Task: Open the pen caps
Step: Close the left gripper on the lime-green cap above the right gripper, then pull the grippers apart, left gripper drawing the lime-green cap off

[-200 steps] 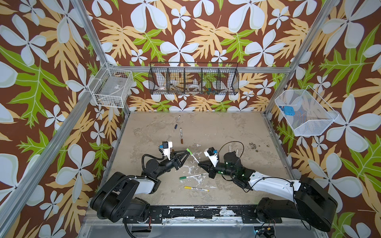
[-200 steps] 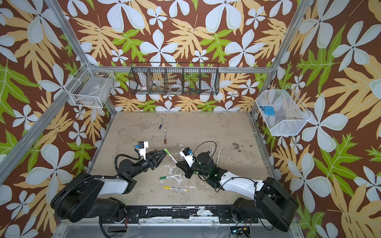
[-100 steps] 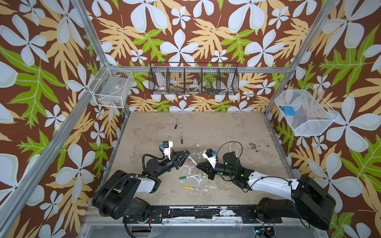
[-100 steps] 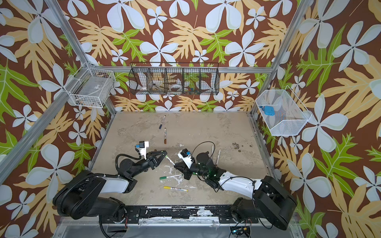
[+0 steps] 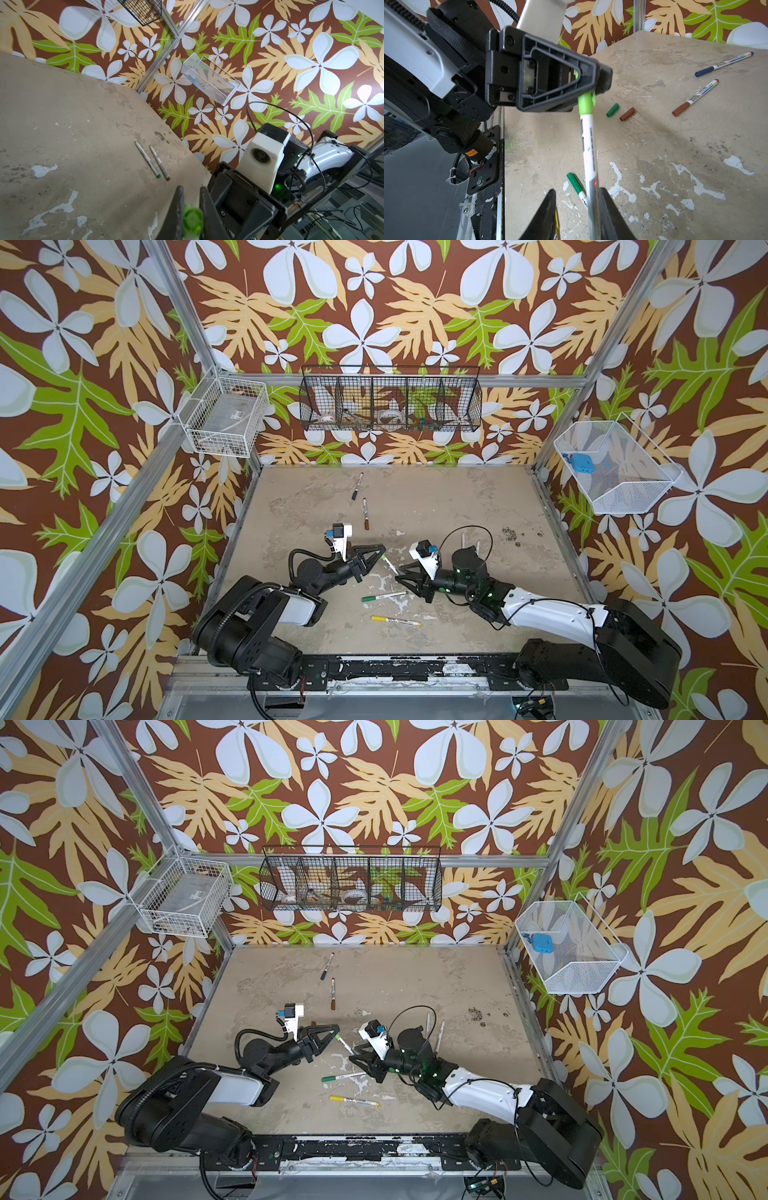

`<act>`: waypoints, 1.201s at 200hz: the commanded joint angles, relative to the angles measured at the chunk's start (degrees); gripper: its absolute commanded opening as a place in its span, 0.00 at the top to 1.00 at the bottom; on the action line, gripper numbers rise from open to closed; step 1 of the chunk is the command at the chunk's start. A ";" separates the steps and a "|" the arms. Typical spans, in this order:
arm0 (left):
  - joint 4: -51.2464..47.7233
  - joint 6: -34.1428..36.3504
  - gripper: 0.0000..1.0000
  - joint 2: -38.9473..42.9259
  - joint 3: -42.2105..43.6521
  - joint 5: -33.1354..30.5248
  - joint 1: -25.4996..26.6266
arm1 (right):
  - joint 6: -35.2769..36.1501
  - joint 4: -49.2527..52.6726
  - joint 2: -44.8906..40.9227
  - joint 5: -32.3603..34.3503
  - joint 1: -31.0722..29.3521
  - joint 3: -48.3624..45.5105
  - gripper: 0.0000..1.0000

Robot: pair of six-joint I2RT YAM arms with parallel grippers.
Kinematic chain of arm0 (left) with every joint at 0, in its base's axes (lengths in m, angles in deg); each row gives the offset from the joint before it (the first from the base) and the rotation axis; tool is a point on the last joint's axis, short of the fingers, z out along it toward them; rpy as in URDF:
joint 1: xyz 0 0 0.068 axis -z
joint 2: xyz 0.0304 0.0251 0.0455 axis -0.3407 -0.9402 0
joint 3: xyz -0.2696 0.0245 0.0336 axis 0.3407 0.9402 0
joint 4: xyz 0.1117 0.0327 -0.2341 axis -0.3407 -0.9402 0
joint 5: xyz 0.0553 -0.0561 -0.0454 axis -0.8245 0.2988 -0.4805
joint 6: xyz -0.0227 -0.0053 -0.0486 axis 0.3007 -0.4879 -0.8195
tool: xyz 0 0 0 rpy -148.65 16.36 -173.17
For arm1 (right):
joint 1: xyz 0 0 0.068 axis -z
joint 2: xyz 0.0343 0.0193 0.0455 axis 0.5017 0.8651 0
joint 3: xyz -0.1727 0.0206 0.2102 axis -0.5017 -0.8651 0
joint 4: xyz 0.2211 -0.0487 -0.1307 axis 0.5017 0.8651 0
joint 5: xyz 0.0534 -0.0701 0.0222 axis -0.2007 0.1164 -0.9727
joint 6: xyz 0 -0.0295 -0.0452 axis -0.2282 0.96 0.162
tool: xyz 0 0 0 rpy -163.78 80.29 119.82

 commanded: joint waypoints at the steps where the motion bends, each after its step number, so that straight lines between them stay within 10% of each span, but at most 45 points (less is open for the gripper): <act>1: 10.18 -1.99 0.97 -2.66 -0.84 4.39 1.02 | 0.67 -2.39 -0.72 -0.56 -0.08 -0.16 0.66; 100: 13.78 -3.43 0.99 -4.87 -1.66 6.04 2.50 | -0.92 -2.72 1.68 -1.52 -0.04 0.71 0.54; 192: -4.17 7.50 0.99 6.24 -1.47 0.90 5.17 | -1.28 -2.54 2.47 -5.72 -0.04 1.30 0.85; 240: -4.92 7.80 1.00 4.22 -2.66 1.64 5.75 | -0.60 -2.57 1.05 -4.38 0.00 0.74 0.68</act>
